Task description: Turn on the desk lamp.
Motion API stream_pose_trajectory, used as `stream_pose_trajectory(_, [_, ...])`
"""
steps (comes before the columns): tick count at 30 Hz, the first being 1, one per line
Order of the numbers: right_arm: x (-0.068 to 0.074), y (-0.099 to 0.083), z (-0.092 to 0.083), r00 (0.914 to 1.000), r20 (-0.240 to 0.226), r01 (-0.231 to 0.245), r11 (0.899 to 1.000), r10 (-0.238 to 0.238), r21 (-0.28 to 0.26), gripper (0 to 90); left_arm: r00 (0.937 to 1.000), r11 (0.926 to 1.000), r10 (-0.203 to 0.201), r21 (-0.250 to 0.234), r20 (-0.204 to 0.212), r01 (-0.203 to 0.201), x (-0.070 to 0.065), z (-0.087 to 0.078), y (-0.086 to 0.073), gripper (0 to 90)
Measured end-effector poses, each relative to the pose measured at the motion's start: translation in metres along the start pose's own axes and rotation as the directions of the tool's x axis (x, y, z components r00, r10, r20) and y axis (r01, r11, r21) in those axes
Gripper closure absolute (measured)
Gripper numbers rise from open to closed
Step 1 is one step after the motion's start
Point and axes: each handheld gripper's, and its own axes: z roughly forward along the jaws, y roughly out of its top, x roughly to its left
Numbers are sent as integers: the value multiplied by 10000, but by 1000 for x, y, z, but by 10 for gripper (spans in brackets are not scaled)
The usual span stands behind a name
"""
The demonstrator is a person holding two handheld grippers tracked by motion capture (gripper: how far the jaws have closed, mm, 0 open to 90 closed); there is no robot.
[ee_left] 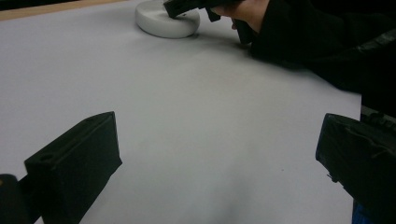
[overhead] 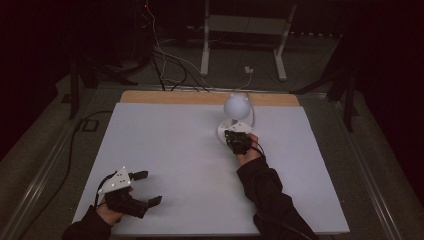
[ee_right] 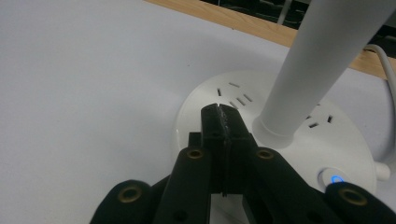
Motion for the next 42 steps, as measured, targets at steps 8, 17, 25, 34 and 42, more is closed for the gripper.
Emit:
stream_pose_trajectory(8, [1,13,-16,9993,-356,35,9976,-60,-695,665,10000,10000,-9,46,0,9,0,0,0,3])
stream_pose_trajectory(17, [2,10,-19,9883,-1523,26,9983,-116,-589,330,10000,10000,10,15,6,-10,0,0,0,3])
stream_pose_trajectory(25, [8,8,-29,9641,-2601,491,9985,-542,-259,0,10000,10000,-23,1,-12,23,0,0,0,3])
stream_pose_trajectory(34, [8,9,-50,9478,-3111,599,9974,-698,-411,0,10000,10000,-10,-3,-5,10,0,0,0,3])
stream_pose_trajectory(42, [-2,3,-68,9454,-3155,610,9953,-819,-756,0,10000,10000,-16,10,-6,16,0,0,0,3])
